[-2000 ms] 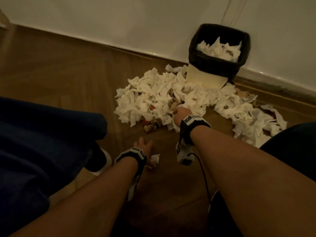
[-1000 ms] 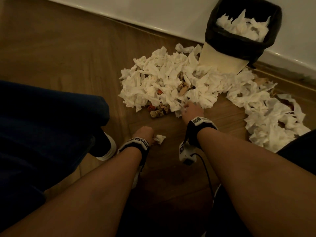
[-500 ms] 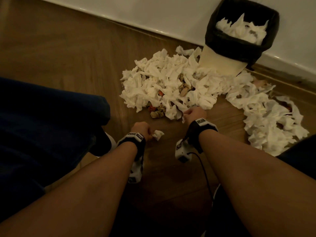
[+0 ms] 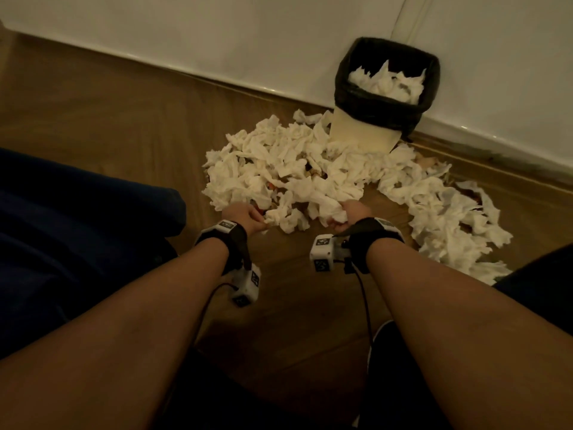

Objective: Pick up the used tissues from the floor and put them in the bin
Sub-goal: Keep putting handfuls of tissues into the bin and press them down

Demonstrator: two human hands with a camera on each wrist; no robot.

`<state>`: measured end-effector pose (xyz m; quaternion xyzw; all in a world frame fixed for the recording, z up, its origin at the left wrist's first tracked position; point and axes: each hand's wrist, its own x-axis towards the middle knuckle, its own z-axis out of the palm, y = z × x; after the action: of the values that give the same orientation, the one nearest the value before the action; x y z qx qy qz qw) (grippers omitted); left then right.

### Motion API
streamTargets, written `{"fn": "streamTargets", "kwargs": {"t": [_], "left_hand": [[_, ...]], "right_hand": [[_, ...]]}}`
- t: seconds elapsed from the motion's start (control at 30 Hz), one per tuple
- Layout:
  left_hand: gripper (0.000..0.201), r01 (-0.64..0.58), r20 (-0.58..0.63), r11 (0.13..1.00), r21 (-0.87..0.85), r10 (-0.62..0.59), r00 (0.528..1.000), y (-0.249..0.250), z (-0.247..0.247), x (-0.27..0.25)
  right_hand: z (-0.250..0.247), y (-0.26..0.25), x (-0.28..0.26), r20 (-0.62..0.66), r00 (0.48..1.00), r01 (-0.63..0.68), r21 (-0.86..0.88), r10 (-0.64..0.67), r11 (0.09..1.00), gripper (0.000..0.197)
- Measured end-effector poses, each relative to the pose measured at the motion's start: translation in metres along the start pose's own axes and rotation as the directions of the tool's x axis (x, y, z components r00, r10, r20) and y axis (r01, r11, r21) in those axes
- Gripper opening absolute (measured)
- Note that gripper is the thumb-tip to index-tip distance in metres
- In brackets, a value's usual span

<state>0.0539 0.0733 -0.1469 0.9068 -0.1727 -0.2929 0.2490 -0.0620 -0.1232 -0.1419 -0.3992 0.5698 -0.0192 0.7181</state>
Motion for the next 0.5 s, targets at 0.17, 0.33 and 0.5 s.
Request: {"fn": "streamTargets", "kwargs": {"t": [0.17,0.33,0.5], "left_hand": [[0.017,-0.040,-0.070,0.996,-0.077,0.035,0.997,0.008,-0.009,0.002],[0.026,-0.134,-0.147,0.952,-0.274,0.097,0.984,0.052,-0.019,0.003],[0.021,-0.250,-0.154,0.870,-0.425,0.202,0.967,0.112,-0.035,0.011]], "right_hand": [[0.001,-0.011,-0.033,0.145,0.989,-0.036,0.339,-0.015,0.940,0.021],[-0.006,-0.040,-0.061,0.214,0.963,0.053,0.448,-0.165,0.892,0.026],[-0.018,-0.080,-0.075,0.231,0.928,0.108,0.584,-0.292,0.805,0.024]]}}
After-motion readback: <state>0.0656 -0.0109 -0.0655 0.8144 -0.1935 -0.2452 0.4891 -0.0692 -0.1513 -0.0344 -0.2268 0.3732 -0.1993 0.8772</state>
